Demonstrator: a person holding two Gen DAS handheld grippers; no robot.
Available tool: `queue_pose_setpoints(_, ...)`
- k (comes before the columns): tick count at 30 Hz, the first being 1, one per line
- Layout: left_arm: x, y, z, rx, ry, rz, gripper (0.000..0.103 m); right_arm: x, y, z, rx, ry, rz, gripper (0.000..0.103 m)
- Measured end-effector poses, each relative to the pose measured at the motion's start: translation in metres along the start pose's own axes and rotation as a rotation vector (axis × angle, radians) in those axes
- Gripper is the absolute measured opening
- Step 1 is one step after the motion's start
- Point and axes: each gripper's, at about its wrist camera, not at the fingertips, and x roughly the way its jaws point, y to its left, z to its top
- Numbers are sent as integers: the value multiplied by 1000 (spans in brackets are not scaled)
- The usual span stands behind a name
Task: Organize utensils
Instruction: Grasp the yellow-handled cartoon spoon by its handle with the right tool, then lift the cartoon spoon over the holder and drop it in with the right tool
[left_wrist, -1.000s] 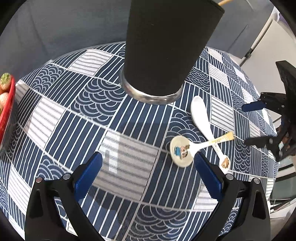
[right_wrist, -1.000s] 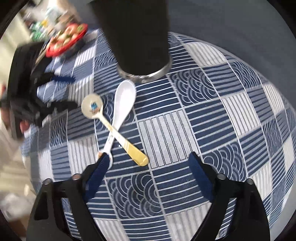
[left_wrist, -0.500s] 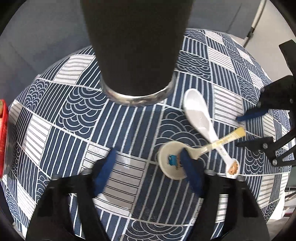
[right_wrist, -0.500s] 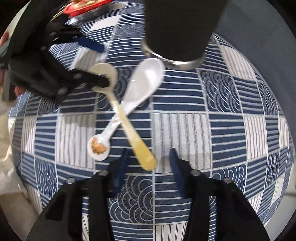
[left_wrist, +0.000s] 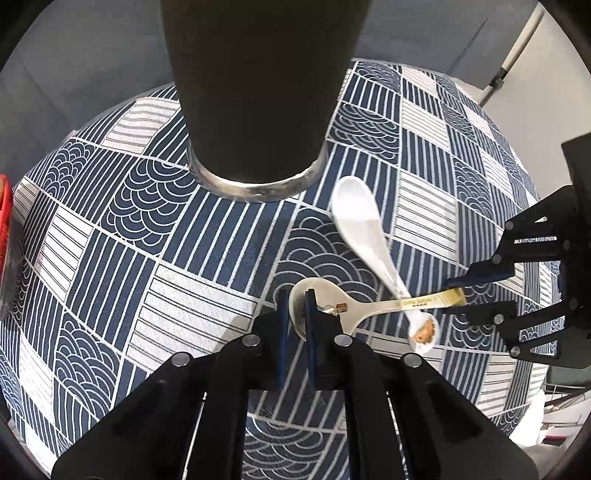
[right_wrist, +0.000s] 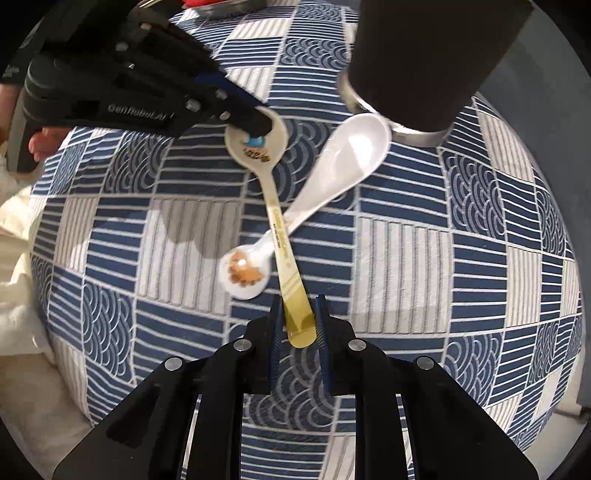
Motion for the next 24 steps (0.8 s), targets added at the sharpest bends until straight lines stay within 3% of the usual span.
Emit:
queue_pose_setpoints(11, -57, -4, 20, 33, -100, 34, 7, -57, -4, -24, 9, -89, -31, 15)
queue_pose_setpoints(24, -122, -3, 60, 57, -199, 56, 7, -111, -15, 23, -76, -116, -128, 15)
